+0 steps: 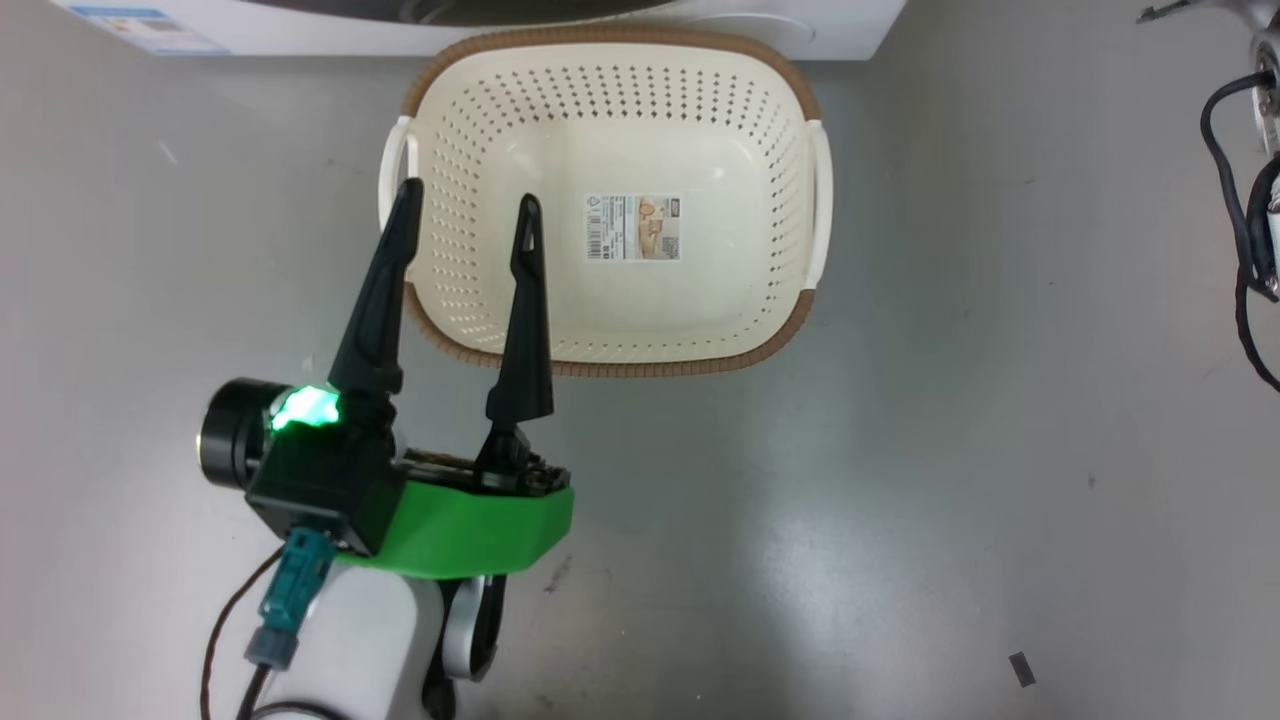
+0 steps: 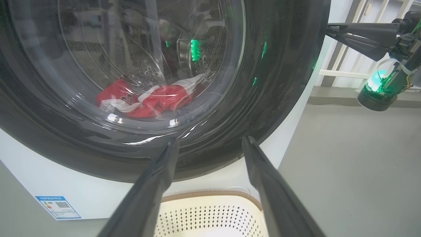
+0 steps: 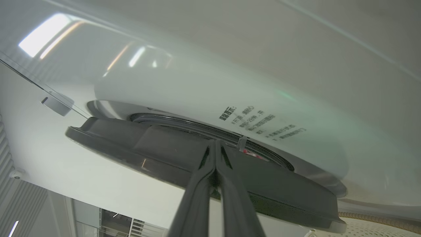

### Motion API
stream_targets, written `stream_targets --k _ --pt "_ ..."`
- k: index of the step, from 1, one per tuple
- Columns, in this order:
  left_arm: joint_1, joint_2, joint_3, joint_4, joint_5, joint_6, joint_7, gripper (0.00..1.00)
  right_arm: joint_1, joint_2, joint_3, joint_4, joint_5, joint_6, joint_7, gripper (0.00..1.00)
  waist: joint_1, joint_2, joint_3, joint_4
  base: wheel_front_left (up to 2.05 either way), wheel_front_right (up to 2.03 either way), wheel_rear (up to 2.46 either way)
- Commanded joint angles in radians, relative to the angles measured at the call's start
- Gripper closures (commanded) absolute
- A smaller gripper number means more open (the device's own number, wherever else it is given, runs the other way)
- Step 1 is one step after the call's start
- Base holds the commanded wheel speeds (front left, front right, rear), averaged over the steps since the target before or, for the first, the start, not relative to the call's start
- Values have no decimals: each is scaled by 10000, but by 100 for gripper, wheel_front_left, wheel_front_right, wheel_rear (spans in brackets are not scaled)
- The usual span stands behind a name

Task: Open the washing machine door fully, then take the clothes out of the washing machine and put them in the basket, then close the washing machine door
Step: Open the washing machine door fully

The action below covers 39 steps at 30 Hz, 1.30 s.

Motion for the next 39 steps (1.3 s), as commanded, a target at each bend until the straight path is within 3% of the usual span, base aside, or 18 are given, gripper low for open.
stream_targets --k 1,17,39 --pt "-51 177 204 -334 50 70 -78 0 -184 126 -14 -156 18 65 91 100 0 -1 134 156 0 0 0" --pt "-95 177 -58 -400 -19 209 -78 0 -958 336 143 537 33 65 800 100 0 -1 437 521 0 0 0" --pt "-40 177 116 -207 68 169 -78 0 -77 830 473 -335 102 65 2006 100 0 -1 -44 215 0 0 0"
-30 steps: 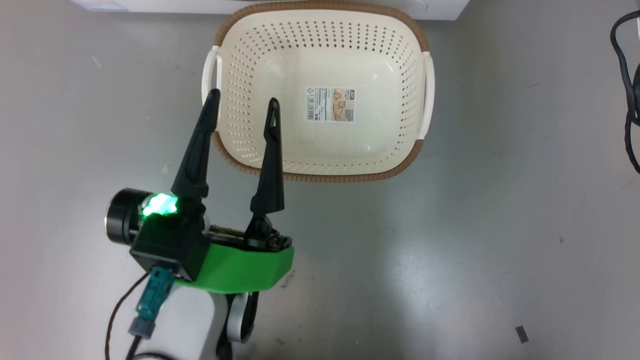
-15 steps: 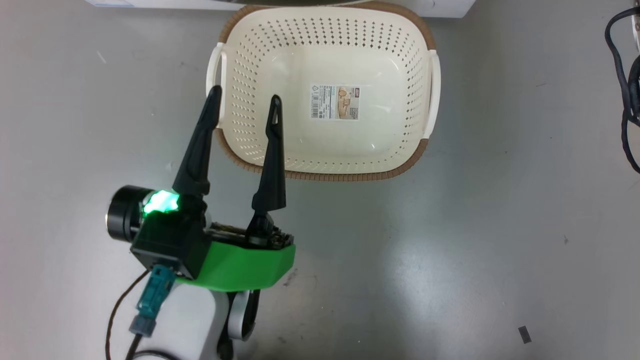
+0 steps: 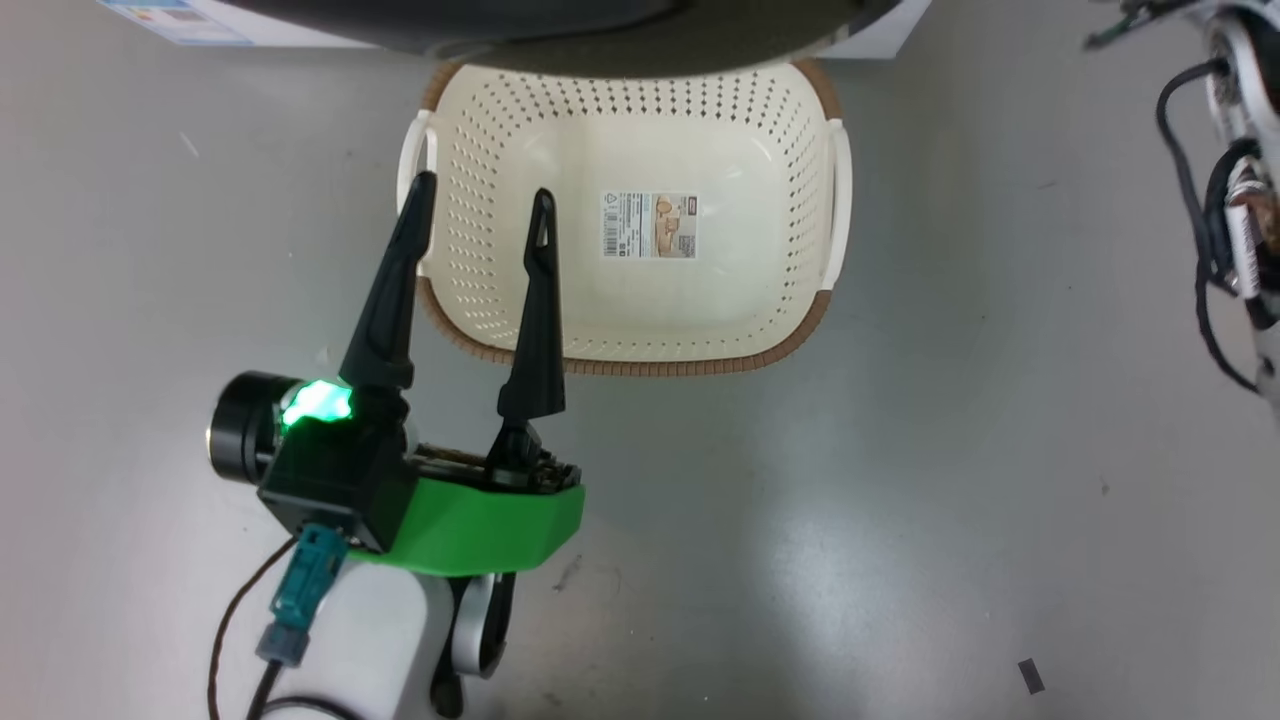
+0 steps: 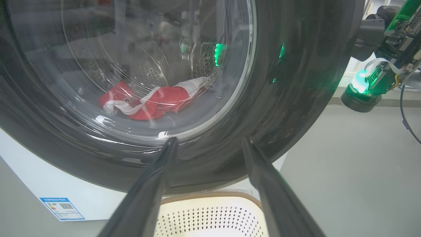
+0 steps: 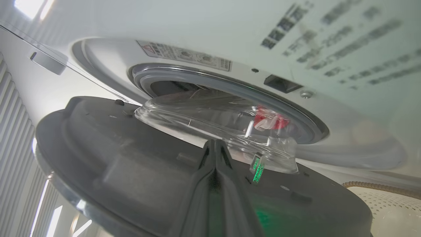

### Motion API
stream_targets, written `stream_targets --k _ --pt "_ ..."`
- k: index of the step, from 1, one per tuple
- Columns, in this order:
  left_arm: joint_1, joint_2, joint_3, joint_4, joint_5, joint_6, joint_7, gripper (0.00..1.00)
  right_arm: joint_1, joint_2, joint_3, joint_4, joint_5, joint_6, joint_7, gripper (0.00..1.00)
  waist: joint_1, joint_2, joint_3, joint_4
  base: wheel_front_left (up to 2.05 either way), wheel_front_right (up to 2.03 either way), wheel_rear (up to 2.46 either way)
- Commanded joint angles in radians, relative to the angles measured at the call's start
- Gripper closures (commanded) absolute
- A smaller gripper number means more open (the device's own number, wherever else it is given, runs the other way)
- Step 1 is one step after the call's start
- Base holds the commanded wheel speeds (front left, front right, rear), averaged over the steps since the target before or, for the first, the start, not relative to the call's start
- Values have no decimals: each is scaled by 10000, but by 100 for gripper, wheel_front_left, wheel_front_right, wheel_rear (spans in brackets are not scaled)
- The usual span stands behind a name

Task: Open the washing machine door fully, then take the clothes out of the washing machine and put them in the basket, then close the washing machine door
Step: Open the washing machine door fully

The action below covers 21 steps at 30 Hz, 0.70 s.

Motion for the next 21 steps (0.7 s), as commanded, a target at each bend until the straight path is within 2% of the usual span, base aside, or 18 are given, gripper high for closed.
stream_targets --k 1,13,21 --pt "127 179 349 -171 105 3 -76 0 408 411 138 -436 4 77 161 100 0 0 -169 -44 0 0 0" --pt "438 201 576 96 183 -117 -76 0 1288 809 184 -563 -78 77 441 100 0 0 -787 -209 0 0 0" --pt "613 195 590 334 109 -168 -76 0 2023 822 400 -754 -475 77 556 100 0 0 -1360 -159 0 0 0"
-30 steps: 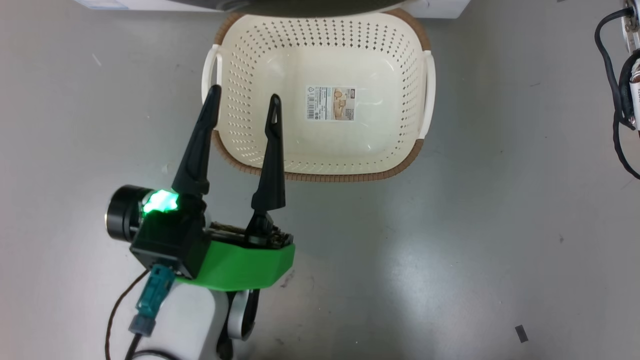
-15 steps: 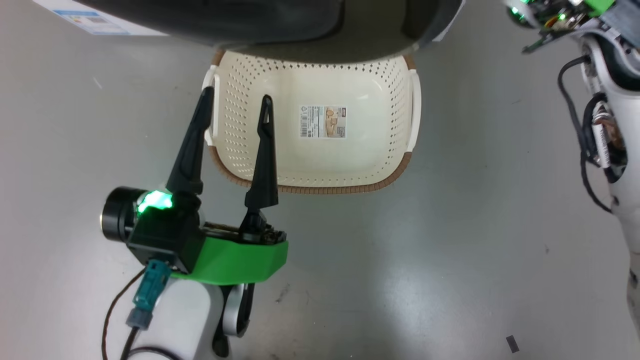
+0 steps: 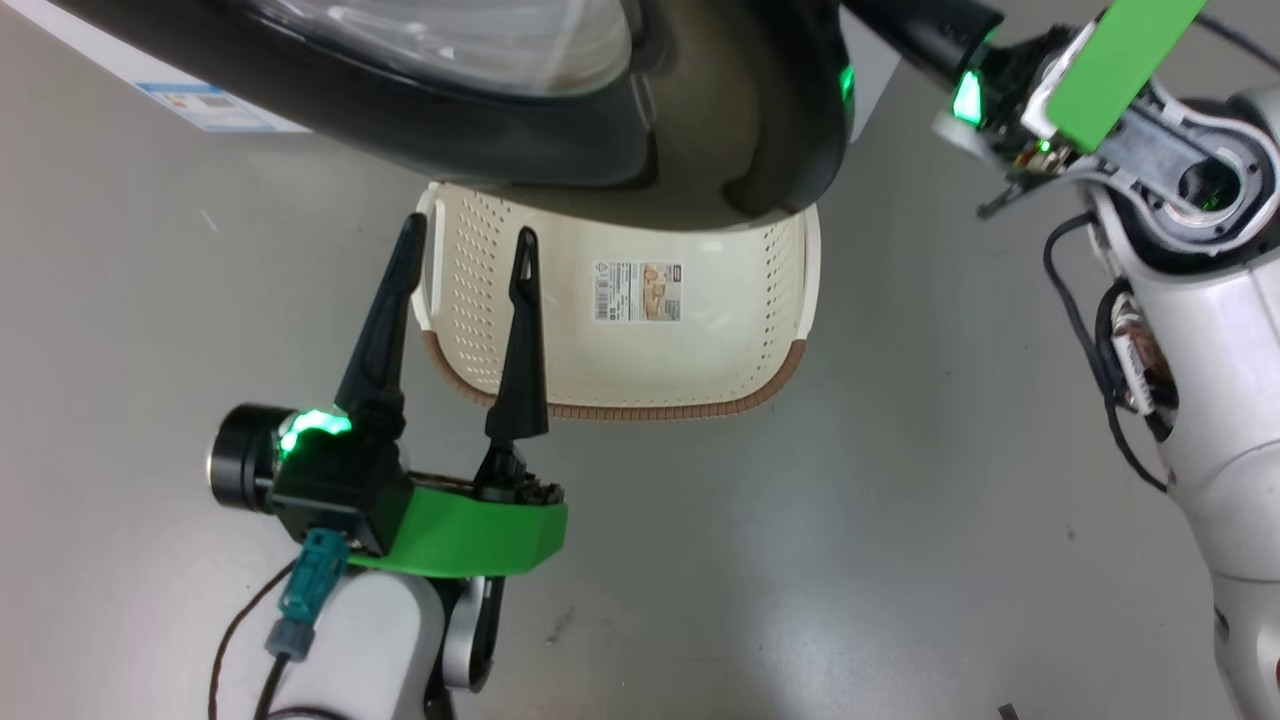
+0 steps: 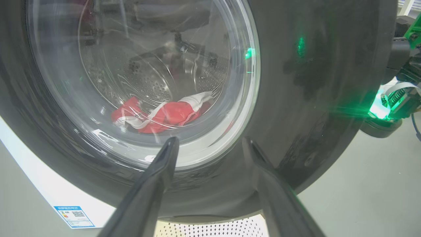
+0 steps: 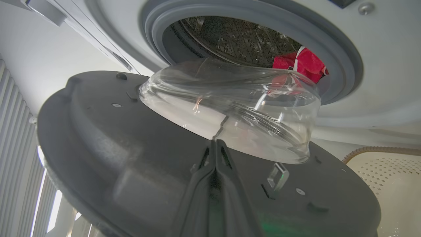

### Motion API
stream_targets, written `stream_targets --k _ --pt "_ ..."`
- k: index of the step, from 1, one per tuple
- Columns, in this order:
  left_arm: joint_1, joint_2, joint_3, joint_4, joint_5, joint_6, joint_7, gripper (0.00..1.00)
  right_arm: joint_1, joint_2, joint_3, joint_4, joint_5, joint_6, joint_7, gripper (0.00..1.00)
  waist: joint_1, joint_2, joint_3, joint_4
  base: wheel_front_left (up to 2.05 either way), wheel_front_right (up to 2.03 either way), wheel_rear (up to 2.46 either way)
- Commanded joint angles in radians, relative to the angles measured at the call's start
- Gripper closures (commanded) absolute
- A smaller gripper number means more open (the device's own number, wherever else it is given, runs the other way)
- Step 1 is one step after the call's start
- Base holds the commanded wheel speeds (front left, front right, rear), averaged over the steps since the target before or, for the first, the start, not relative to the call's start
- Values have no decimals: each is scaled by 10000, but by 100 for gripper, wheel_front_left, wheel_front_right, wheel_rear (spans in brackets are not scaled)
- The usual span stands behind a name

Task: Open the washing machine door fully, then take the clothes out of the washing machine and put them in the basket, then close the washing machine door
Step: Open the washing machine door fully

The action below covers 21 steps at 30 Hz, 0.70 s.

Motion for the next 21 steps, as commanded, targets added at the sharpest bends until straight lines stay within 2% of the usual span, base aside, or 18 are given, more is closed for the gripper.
stream_targets --k 1,11,21 --pt "239 191 313 -184 12 -20 -78 0 320 268 147 -342 -55 77 82 100 0 -1 -194 33 0 0 0" --pt "557 185 233 30 -125 -35 -78 0 1140 365 295 -558 -221 77 120 100 0 -1 -657 100 0 0 0" --pt "590 181 235 -18 -253 -40 -78 0 1308 397 235 -558 -467 77 -67 100 0 -1 -581 31 0 0 0"
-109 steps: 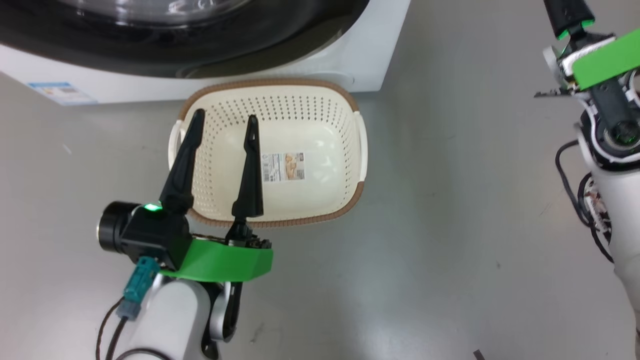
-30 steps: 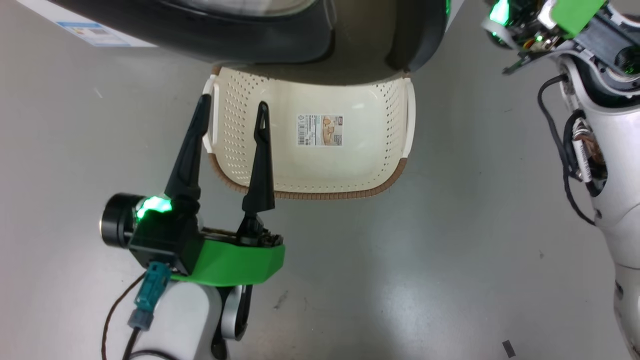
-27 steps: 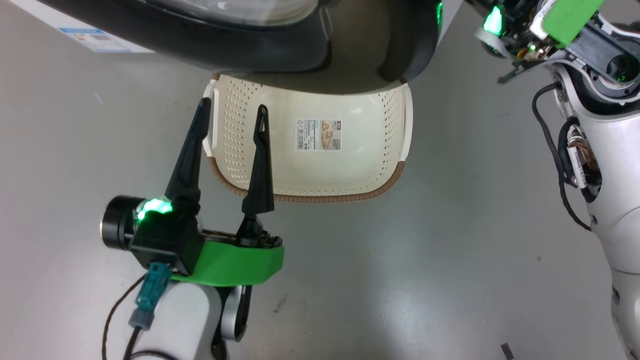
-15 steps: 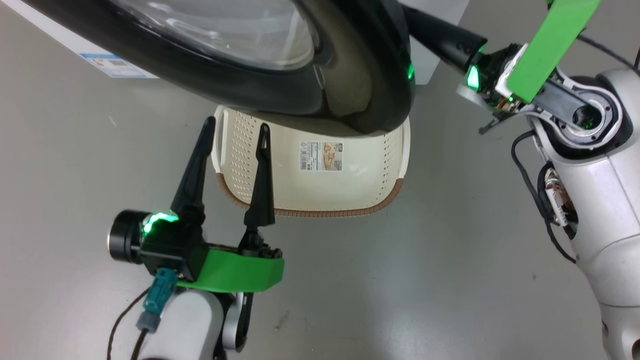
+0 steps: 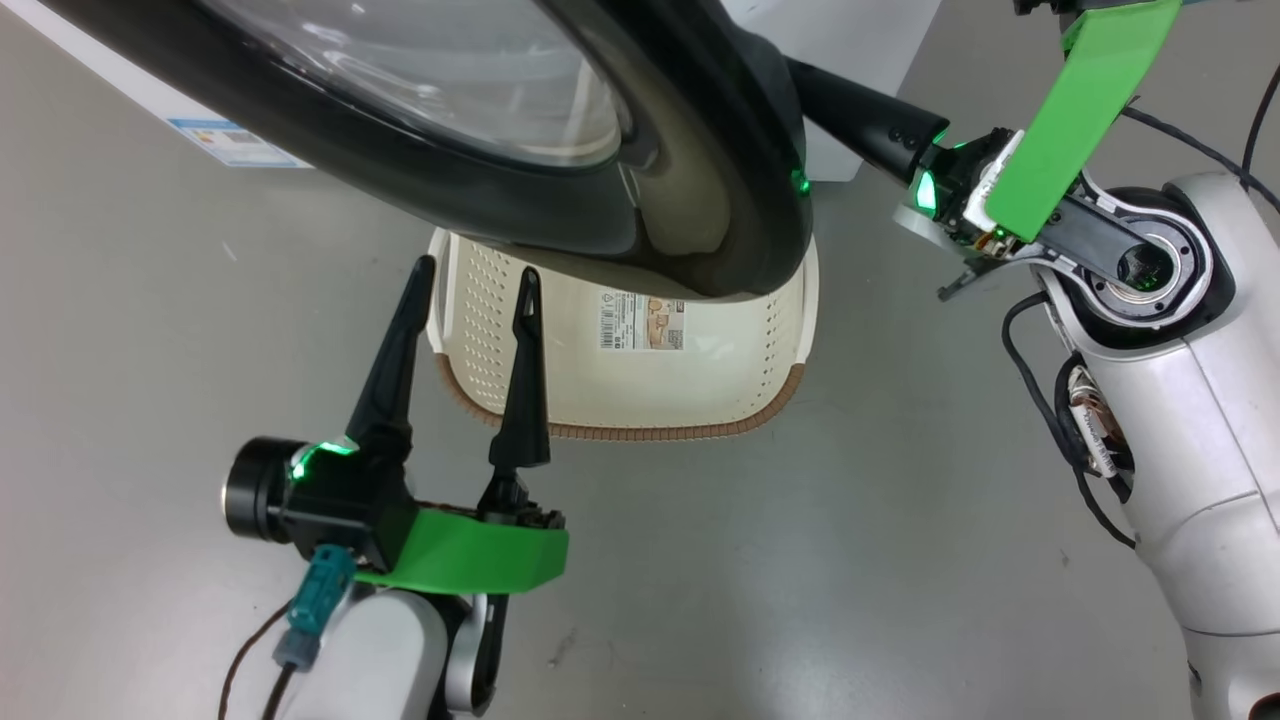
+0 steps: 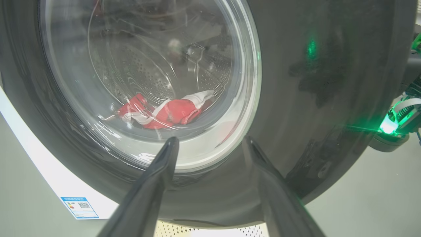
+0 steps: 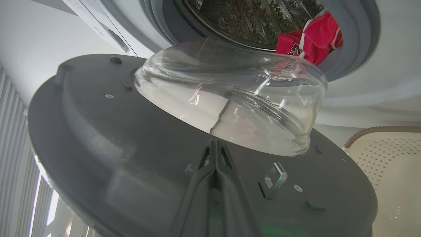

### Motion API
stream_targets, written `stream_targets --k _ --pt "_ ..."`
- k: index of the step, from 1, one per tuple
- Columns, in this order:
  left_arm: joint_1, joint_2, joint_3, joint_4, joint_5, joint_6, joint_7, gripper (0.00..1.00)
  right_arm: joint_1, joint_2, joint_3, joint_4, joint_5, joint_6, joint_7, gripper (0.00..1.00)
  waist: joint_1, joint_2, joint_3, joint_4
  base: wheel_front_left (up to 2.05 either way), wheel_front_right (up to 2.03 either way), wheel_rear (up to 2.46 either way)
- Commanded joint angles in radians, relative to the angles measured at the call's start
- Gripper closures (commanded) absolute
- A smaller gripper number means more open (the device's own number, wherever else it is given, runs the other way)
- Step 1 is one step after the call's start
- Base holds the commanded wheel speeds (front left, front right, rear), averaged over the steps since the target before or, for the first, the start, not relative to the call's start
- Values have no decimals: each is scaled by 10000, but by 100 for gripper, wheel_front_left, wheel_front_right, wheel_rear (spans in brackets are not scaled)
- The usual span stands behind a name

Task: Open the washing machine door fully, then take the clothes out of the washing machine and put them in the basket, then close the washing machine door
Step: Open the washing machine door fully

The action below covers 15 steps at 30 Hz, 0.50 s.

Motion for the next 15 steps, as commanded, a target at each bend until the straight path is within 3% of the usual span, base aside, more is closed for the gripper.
stream_targets --k 1,2,3,4,8,11,15 --pt "120 180 316 -303 -91 -39 -78 0 211 205 33 -317 -263 77 -206 100 0 0 48 -51 0 0 0" --pt "114 180 348 -348 -122 -39 -78 0 174 161 21 -325 -481 77 -416 85 0 0 75 -83 0 0 0" --pt "111 179 377 -384 -152 -47 -78 0 136 94 20 -310 -789 77 -709 52 0 0 102 -119 0 0 0" --pt "103 179 405 -414 -174 -52 -78 0 101 29 48 -278 -1120 77 -1019 0 0 0 128 -154 0 0 0" --pt "44 178 503 -464 -193 -60 -78 0 -42 -271 279 -321 -2471 77 -2465 0 0 0 203 -322 0 0 0" --pt "28 178 630 -505 -195 -98 -78 0 -79 -856 811 -289 -4403 77 -4311 0 0 0 231 -491 0 0 0" --pt "50 178 829 -482 -197 -173 -78 0 81 -1144 1267 182 -6170 77 -6578 0 0 0 232 -759 0 0 0"
